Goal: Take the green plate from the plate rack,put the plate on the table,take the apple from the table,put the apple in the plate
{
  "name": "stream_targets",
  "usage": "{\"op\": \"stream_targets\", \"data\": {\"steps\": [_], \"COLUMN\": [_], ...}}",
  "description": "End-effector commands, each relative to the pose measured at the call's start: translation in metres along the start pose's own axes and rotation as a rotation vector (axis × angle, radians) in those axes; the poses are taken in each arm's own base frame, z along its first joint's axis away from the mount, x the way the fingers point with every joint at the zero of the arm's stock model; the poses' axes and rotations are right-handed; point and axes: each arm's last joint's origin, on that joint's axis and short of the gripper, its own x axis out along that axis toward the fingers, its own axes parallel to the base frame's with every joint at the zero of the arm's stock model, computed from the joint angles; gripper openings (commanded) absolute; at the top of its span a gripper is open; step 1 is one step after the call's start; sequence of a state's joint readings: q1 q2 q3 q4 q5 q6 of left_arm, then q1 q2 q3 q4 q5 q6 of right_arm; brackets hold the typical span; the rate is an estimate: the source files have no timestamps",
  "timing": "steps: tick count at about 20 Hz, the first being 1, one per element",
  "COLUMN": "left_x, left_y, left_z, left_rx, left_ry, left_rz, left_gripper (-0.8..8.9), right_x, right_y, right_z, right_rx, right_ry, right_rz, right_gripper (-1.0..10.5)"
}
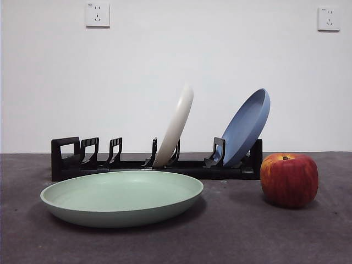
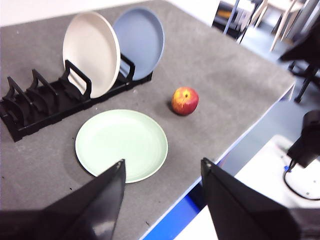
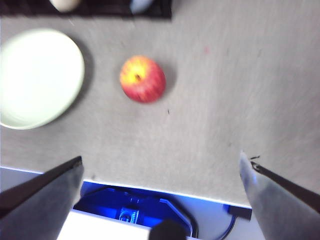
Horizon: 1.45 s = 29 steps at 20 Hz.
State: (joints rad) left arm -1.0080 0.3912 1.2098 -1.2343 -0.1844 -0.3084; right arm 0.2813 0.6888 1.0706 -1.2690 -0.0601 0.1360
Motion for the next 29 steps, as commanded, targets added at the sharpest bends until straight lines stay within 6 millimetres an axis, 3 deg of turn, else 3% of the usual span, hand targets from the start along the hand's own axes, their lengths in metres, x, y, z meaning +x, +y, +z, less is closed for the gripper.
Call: {"op": "stream_targets", "data": {"steps": [1,5,9,16,22,29], "left_x": [-0.017,-0.044,-0.062,-0.063,-0.062,-0.06], "left_y": [0.008,0.024,0.04,0.045,0.049,0.054], "left_z": [-0.013,-0.037,-0.054,-0.056,-0.054,-0.052], "left_rx": [-0.05,-0.114,-0.174,-0.175,-0.186,-0.186], "left_ry": [-0.036,-0.097,-0.174,-0.189,-0.197,-0.2], "left_rz": [-0.016,-0.091,-0.173,-0.177,-0.157,-0.155], "left_gripper": [2.52,2.51,2.51,2.51,2.51,2.51], "right_x": [0.029,0.069,0.103,0.175,0.203,0.231], "right_y": [-0.003,-0.005,-0.001,0.04,0.073,0.075], "right_z": [-0.008,-0.007,0.018,0.042,0.063,0.062], "right_rx": [0.046,0.056,0.042,-0.051,-0.152,-0.184], "right_ry": [0.033,0.027,0.033,0.125,0.14,0.246], "right_rz": [-0.005,0.0,0.024,0.053,-0.07,-0.148], "right_gripper": [5.9,5.9,5.9,5.9,5.9,5.9]}}
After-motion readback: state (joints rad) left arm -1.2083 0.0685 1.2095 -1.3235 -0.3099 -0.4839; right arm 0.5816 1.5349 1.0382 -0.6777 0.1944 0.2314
